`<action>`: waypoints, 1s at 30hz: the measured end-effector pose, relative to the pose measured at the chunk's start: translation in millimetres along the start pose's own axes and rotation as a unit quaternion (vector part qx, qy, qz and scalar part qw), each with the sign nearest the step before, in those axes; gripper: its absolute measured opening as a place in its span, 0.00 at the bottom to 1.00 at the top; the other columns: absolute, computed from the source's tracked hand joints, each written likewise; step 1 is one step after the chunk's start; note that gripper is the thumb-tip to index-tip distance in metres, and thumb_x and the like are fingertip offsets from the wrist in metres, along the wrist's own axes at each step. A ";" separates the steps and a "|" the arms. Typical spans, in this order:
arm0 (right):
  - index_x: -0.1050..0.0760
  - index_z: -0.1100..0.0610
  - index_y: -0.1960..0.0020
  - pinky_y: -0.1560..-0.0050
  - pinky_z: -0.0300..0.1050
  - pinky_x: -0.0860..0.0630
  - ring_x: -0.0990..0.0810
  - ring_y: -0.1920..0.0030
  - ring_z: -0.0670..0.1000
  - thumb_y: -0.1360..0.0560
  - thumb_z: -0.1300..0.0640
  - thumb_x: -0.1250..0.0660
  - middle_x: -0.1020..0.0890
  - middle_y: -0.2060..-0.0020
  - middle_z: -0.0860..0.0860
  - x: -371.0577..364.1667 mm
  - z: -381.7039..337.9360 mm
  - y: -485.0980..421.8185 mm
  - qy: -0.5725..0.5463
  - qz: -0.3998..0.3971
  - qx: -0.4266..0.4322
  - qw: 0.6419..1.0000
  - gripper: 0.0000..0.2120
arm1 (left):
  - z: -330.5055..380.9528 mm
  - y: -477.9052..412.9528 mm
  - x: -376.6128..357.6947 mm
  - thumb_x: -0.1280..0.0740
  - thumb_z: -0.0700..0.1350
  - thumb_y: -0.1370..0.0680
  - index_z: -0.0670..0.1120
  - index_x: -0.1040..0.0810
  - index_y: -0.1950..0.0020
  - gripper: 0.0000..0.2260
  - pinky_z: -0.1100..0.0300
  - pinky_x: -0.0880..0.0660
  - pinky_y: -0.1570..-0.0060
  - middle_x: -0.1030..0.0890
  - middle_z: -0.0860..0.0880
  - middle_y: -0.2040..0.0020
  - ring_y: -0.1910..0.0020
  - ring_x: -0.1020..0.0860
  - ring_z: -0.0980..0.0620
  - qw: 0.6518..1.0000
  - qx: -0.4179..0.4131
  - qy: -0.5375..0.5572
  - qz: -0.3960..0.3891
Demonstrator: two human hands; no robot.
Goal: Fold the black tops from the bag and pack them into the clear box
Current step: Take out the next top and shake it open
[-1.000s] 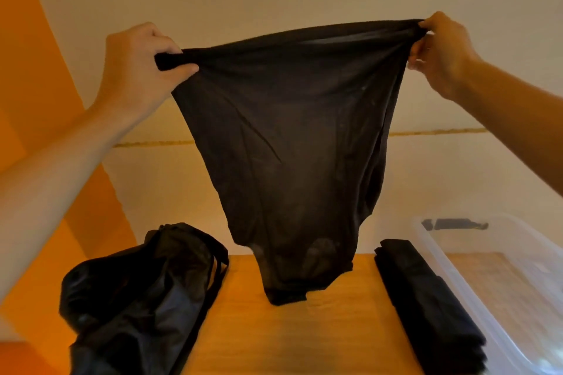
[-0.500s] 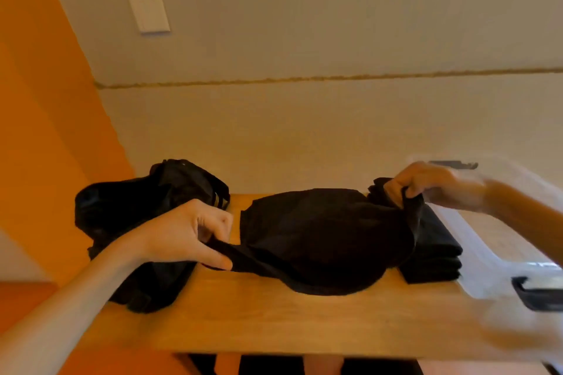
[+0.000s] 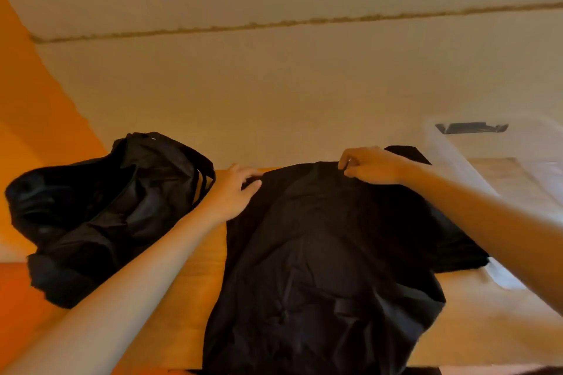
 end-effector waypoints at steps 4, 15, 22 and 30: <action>0.33 0.58 0.26 0.44 0.51 0.24 0.22 0.38 0.59 0.17 0.45 0.36 0.22 0.36 0.58 2.7 26.6 -64.8 0.081 0.076 -0.109 0.988 0.25 | -21.2 -76.1 -18.9 0.37 0.52 0.15 0.48 0.26 0.26 0.19 0.48 0.29 0.33 0.27 0.47 0.33 0.33 0.28 0.44 0.997 0.032 -0.064 0.031; 0.21 0.62 0.37 0.47 0.46 0.23 0.20 0.42 0.56 0.20 0.52 0.29 0.18 0.40 0.57 -14.7 63.0 -112.3 0.013 0.040 -0.161 0.986 0.17 | -18.3 -130.1 -61.2 0.23 0.48 0.25 0.51 0.20 0.57 0.07 0.48 0.25 0.42 0.26 0.54 0.51 0.46 0.24 0.49 0.998 0.041 -0.029 -0.031; 0.26 0.55 0.58 0.50 0.48 0.26 0.22 0.52 0.53 0.24 0.62 0.30 0.20 0.54 0.52 12.6 38.7 -96.8 -0.148 0.065 -0.046 0.986 0.07 | 3.9 -114.1 -54.0 0.37 0.44 0.15 0.46 0.30 0.51 0.06 0.54 0.28 0.52 0.22 0.48 0.54 0.54 0.23 0.50 0.972 0.038 0.215 -0.086; 0.23 0.53 0.50 0.45 0.54 0.21 0.20 0.52 0.56 0.28 0.77 0.30 0.20 0.59 0.52 27.6 34.6 -65.3 -0.440 0.051 0.061 0.894 0.20 | 45.2 -73.1 -31.0 0.23 0.40 0.26 0.52 0.28 0.48 0.17 0.56 0.22 0.58 0.22 0.53 0.59 0.60 0.21 0.52 0.986 -0.067 0.150 -0.037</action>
Point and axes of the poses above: each hand's wrist, its own y-axis away from the middle knuckle, its own x-axis out of the back of the hand, z = x × y, the point moved 9 cm from there along -y, towards the middle knuckle
